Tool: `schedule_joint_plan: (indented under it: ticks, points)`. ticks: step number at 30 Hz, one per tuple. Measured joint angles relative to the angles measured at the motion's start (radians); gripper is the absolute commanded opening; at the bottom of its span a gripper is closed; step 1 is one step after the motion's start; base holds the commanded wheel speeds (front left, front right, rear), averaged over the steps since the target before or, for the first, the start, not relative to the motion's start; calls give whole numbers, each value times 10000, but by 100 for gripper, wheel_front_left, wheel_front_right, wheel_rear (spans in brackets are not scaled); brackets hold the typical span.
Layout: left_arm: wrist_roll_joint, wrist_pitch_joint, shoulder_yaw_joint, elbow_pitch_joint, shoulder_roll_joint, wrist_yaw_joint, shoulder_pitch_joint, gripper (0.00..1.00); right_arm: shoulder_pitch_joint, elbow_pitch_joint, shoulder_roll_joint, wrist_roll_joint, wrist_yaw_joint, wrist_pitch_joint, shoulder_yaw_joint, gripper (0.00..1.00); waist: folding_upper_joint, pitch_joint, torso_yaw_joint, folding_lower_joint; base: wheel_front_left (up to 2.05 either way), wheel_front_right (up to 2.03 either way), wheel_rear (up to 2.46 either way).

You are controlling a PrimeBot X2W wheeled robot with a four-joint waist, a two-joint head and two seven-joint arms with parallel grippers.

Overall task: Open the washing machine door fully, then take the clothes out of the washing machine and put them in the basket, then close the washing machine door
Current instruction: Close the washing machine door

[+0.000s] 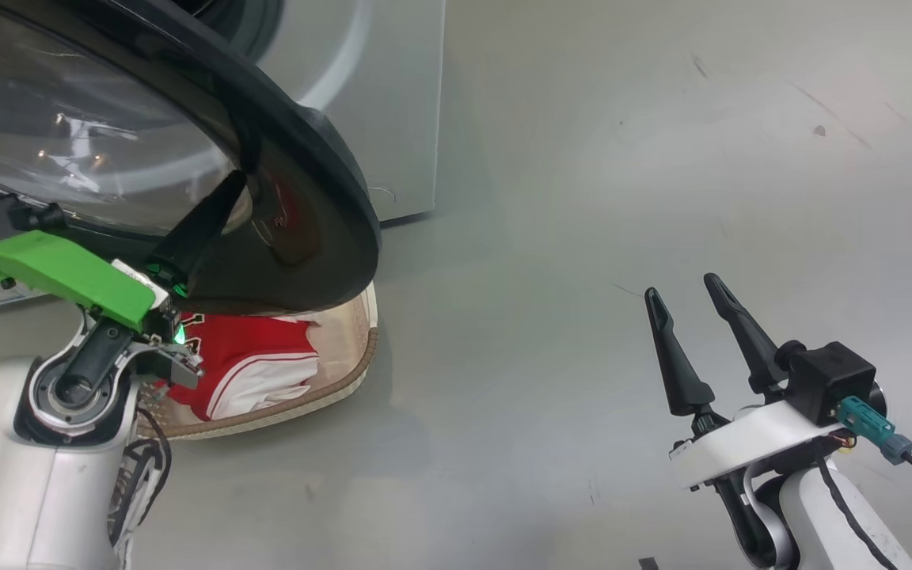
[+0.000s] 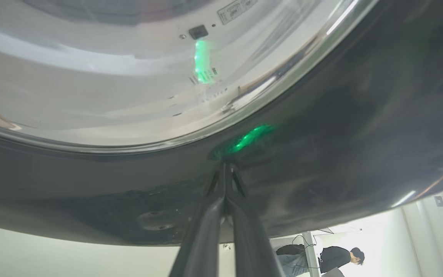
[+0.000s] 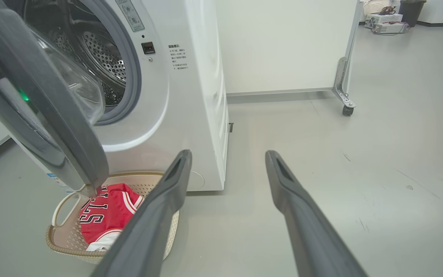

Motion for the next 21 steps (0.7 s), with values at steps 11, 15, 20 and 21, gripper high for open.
schedule_joint_plan:
  ticks: [11,15,20,21]
  points:
    - [109,-566,228,1197,-272,105,-1395,0,-299,157,123,38,111,-196,12,100,0,312,-702,0,0,0,0]
    - [207,-698,274,1559,-316,102,-1787,0,-357,238,161,88,115,-219,12,100,0,414,-873,0,0,0,0]
    - [458,-874,276,2017,-430,82,-2182,0,-363,349,157,90,115,-299,-67,100,0,495,-971,0,0,0,0]
    - [523,-911,272,2096,-437,82,-2243,0,-364,366,159,90,115,-303,-65,100,0,501,-977,0,0,0,0]
